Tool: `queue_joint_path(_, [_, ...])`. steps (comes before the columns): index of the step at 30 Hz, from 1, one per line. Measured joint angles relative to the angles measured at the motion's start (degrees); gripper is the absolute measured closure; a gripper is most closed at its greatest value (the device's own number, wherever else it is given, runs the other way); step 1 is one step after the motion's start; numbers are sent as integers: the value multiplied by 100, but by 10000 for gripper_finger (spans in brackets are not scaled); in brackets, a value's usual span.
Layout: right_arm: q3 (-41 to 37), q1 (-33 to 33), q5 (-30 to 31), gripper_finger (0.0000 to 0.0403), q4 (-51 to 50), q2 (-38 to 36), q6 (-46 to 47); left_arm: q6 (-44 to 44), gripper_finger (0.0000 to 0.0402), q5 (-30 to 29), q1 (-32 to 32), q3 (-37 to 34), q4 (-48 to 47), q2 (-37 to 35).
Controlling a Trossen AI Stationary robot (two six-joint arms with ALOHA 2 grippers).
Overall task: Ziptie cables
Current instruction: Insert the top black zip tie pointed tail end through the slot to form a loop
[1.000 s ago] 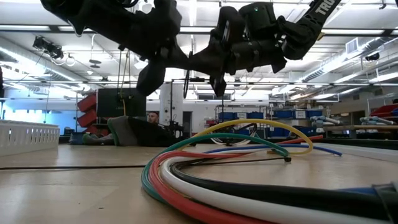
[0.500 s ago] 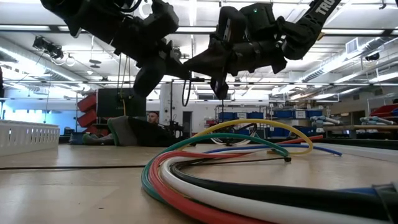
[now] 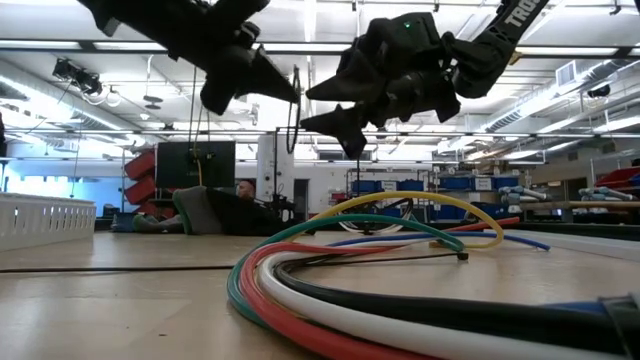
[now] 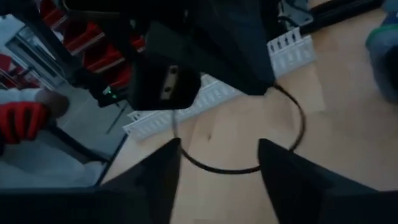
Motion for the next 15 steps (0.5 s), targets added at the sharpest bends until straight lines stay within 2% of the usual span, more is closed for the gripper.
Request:
queue_joint_path(6, [2,-218,-199,126,58,0,-155,-537,401,124,9,-4,-603,-81])
queue_joint_path(12, [2,-292,-346,127,507,-1,-583,-1400,402,1349,268,-6,-847,-123])
queue_joint_path(15, [2,-294,-491,136,848,0,-262,-1416,402,1402,361,4,-786,-140])
